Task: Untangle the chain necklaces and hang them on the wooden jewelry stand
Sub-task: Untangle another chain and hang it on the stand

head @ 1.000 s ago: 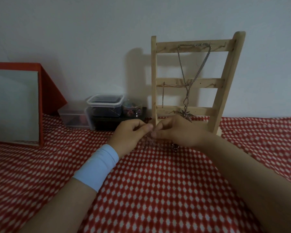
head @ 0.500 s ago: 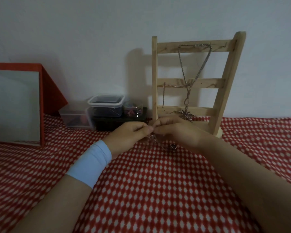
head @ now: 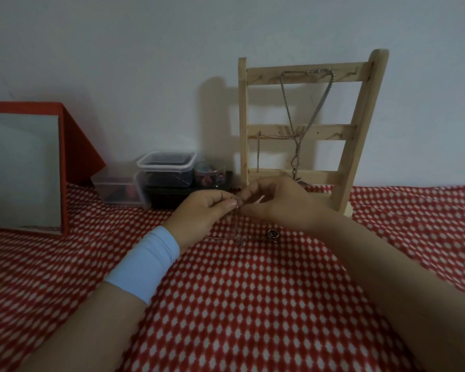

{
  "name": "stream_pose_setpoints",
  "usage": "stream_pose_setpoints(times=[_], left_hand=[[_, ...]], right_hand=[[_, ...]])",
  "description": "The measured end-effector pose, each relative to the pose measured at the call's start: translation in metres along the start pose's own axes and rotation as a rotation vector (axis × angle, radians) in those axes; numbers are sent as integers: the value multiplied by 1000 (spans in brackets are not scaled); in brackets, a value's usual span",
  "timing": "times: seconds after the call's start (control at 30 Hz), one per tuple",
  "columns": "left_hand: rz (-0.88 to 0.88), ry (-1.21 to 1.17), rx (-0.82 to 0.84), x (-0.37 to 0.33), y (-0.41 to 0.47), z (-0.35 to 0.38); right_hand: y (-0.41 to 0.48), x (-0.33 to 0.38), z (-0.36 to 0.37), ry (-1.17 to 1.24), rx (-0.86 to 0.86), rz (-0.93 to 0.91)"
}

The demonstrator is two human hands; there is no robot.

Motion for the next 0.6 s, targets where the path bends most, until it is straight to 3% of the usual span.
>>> stream_pose_setpoints(times=[0.17,0.33,0.6], left_hand=[[-4,53,-59,-2,-2,-1],[-25,-31,-16,5,-3,1],[113,52,-150,-1,-5,-3]], right_hand=[[1,-2,3,3,-14,-68],[2,-6,1,51,-47,-91],[2,-7,3,70,-3,-23]])
Point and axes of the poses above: each hand's wrist, its own y-axis towards the middle knuckle, its own z-axis out of the palm, x = y × z, the point moved 3 cm from there along y, towards the middle knuckle, and after that the axes turned 12 degrees about x, right-handed, at the moved point
